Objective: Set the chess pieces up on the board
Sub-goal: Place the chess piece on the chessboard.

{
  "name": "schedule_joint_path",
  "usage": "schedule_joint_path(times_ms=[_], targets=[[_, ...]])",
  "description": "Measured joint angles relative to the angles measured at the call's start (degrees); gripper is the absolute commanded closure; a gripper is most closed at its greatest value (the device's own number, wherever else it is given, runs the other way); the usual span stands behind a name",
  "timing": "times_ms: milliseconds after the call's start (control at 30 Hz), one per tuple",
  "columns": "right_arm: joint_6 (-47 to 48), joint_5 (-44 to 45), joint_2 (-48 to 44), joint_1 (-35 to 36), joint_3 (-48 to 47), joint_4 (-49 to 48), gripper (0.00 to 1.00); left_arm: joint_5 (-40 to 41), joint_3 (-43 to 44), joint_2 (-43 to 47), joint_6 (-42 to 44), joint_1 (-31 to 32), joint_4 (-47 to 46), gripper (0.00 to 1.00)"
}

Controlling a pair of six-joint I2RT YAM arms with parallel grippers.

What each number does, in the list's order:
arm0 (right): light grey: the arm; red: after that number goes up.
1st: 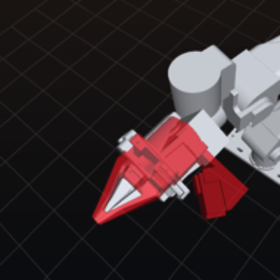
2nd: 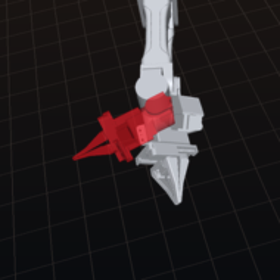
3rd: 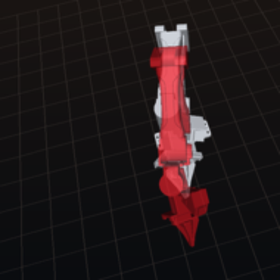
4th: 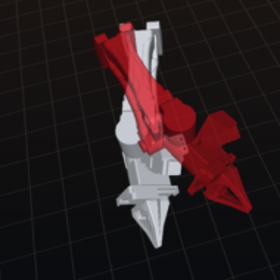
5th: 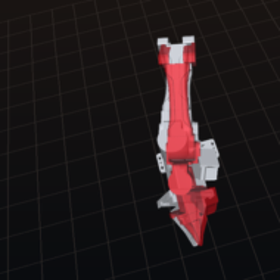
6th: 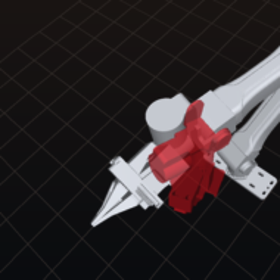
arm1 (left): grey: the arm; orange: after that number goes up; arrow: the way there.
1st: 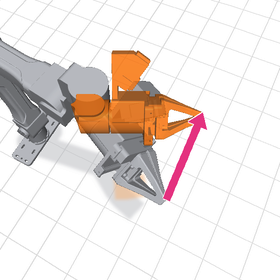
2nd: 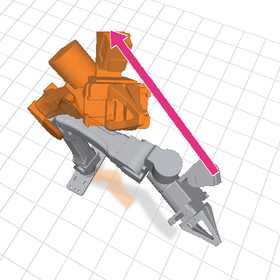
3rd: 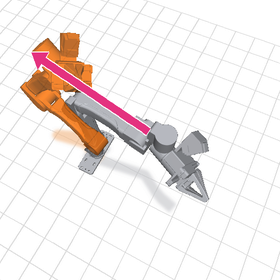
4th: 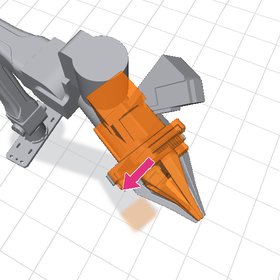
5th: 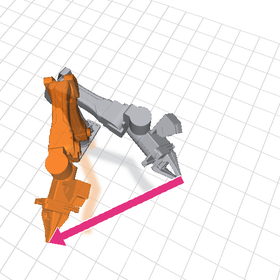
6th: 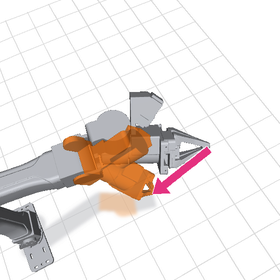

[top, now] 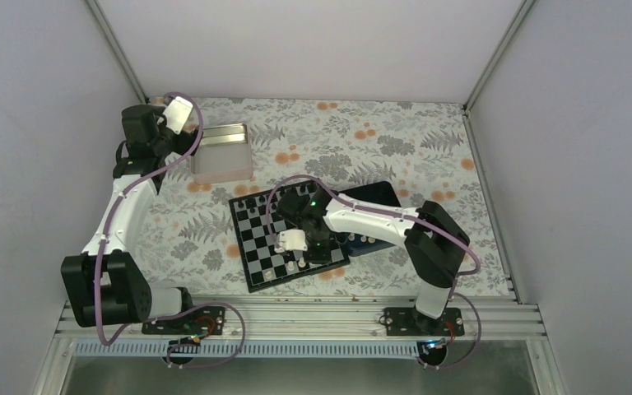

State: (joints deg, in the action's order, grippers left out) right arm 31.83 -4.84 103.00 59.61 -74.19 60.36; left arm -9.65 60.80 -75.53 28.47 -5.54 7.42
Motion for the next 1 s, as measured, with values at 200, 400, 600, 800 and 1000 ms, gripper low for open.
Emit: schedule_joint_path(times_ms=[200,400,600,800,1000], targets=[[-0.09,0.0,0.35,0.0,0.09,-0.37,0.93,-0.02,0.0,0.11,0.0,-0.04,0.0,0.0],[-0.09,0.04,0.9,0.0,0.11,-0.81,0.93,0.0,0.0,0.17,0.0,-0.15,0.0,0.0],[-0.15,0.46,1.53,0.0,0.44,-1.25,0.93,-0.02,0.0,0.17,0.0,-0.15,0.0,0.0],[-0.28,0.68,1.53,-0.07,0.48,-1.22,0.93,-0.02,0.0,0.17,0.0,-0.15,0.0,0.0],[-0.39,0.81,1.49,-0.07,0.52,-1.22,0.93,-0.02,0.0,0.17,0.0,-0.15,0.0,0.0]])
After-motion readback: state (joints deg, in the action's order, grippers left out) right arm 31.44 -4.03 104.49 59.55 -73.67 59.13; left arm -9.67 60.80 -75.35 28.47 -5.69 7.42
